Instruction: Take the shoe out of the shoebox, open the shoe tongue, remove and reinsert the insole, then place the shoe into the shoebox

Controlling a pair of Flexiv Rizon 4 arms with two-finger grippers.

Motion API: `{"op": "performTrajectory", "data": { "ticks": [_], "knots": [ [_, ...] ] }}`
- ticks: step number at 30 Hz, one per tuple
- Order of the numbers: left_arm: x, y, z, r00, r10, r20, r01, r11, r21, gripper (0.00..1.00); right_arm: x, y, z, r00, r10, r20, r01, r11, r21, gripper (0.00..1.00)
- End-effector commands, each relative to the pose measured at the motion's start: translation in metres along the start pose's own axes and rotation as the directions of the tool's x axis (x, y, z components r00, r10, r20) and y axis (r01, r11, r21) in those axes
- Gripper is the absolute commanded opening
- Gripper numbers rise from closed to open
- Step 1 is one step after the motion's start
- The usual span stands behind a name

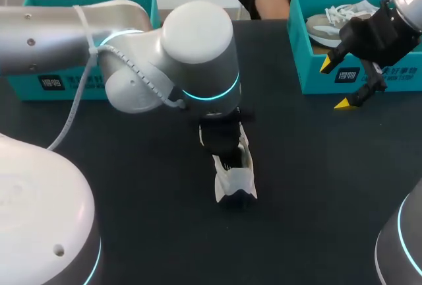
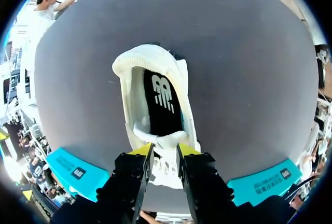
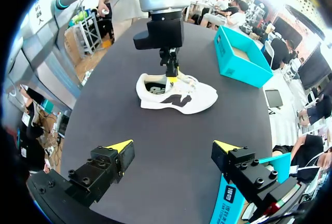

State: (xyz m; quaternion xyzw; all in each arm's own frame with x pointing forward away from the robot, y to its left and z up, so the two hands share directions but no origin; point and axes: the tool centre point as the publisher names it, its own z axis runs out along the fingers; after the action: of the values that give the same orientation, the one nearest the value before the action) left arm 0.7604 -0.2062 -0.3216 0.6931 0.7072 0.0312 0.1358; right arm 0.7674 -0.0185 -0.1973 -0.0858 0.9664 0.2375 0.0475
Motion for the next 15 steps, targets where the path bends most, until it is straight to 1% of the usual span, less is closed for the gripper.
{"op": "performTrajectory", "data": {
  "ticks": [1, 3, 5, 7, 10, 11, 13, 14, 15],
  "knots": [
    [-0.001, 0.005, -0.006, 1.000, -0.018, 0.000, 0.018, 1.000, -0.001, 0.31, -0.001, 0.000, 0.001, 1.000, 0.001, -0.001, -0.001, 1.000, 0.002, 1.00],
    [-0.002, 0.004, -0.001, 1.000, -0.025, -0.011, 0.025, 1.000, 0.006, 0.31, -0.001, 0.000, 0.001, 1.000, 0.001, -0.001, -0.001, 1.000, 0.002, 1.00],
    [-0.001, -0.002, 0.003, 0.999, -0.026, -0.021, 0.026, 1.000, 0.013, 0.30, -0.001, 0.000, 0.001, 1.000, 0.001, -0.001, -0.001, 1.000, 0.002, 1.00],
    [0.000, -0.007, 0.004, 0.999, -0.040, -0.028, 0.041, 0.999, 0.029, 0.31, -0.001, 0.000, 0.001, 1.000, 0.001, -0.001, -0.001, 1.000, 0.002, 1.00],
    [0.000, -0.011, 0.004, 0.995, -0.090, -0.034, 0.091, 0.995, 0.037, 0.29, -0.001, 0.000, 0.001, 1.000, 0.001, -0.001, -0.001, 1.000, 0.002, 1.00],
    [0.000, -0.011, 0.002, 0.993, -0.107, -0.041, 0.108, 0.994, 0.032, 0.28, -0.001, 0.000, 0.001, 1.000, 0.001, -0.001, -0.001, 1.000, 0.002, 1.00],
    [0.000, -0.011, -0.007, 0.985, -0.158, -0.066, 0.161, 0.987, 0.029, 0.29, -0.001, 0.000, 0.001, 1.000, 0.001, -0.001, -0.001, 1.000, 0.002, 1.00],
    [0.001, -0.011, -0.015, 0.975, -0.199, -0.095, 0.201, 0.979, 0.017, 0.34, -0.001, 0.000, 0.001, 1.000, 0.001, -0.001, -0.001, 1.000, 0.002, 1.00],
    [0.002, -0.010, -0.023, 0.953, -0.275, -0.125, 0.276, 0.961, -0.007, 0.37, -0.001, 0.000, 0.001, 1.000, 0.001, -0.001, -0.001, 1.000, 0.002, 1.00]
  ]
}}
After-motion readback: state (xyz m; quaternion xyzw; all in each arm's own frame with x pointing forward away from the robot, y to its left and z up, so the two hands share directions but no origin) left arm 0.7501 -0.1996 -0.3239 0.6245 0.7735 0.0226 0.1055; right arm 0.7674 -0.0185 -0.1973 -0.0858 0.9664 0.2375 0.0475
